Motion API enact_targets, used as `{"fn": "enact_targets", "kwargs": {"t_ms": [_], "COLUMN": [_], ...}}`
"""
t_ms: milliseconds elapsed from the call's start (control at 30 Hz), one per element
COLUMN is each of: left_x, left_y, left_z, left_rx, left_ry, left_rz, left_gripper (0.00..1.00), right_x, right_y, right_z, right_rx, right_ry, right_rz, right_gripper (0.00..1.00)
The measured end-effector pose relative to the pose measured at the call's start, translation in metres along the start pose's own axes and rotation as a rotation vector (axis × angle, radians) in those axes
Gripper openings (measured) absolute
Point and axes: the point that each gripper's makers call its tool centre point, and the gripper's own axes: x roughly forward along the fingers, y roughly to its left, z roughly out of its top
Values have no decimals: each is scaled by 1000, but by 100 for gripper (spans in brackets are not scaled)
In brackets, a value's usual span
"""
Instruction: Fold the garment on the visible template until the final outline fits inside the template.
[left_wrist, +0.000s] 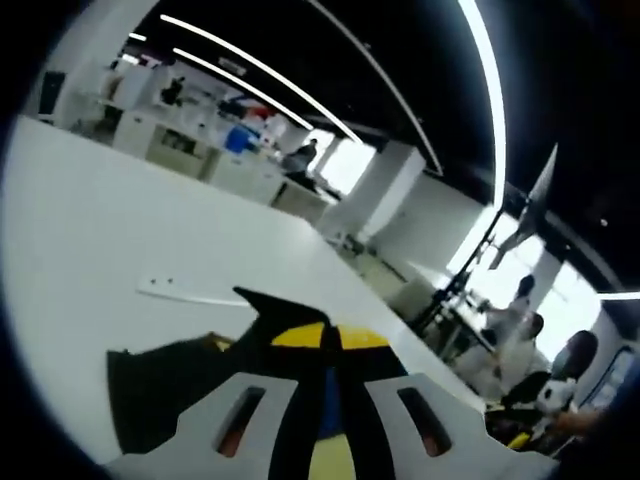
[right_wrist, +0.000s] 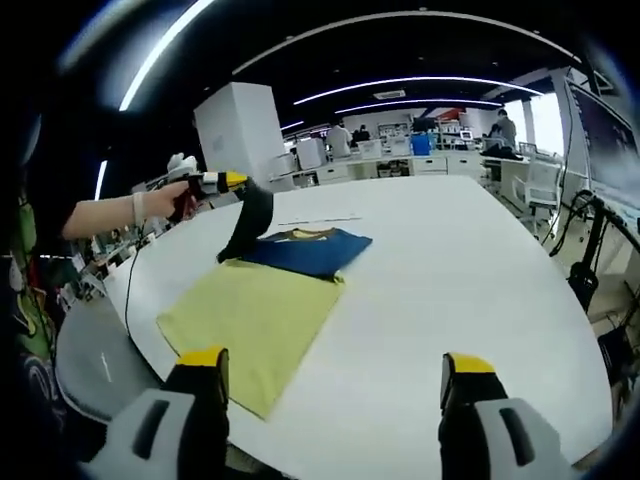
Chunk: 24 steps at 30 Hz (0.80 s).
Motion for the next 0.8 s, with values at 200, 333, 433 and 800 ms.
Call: {"fn": "enact_targets", "kwargs": {"t_ms": [200, 333, 433, 800], "left_x": [27, 42, 55, 78], "left_y": [-29, -26, -27, -22], "left_z": [-38, -66, -82, -149], "left_rx": [-68, -76, -105, -31], "left_ry": [14, 39, 57, 191], "left_rz": [-35, -35, -43, -33], "left_gripper": [0, 0, 0, 0], "right_x": [3, 5, 5, 11], "right_y": [-7, -6, -5, 5], "right_z": [-4, -8, -7, -14], "right_rx": [22, 23, 24, 51], "right_ry": [0, 6, 7, 10], "right_rz": [4, 14, 22, 36], "right_gripper": [87, 87, 87, 87]}}
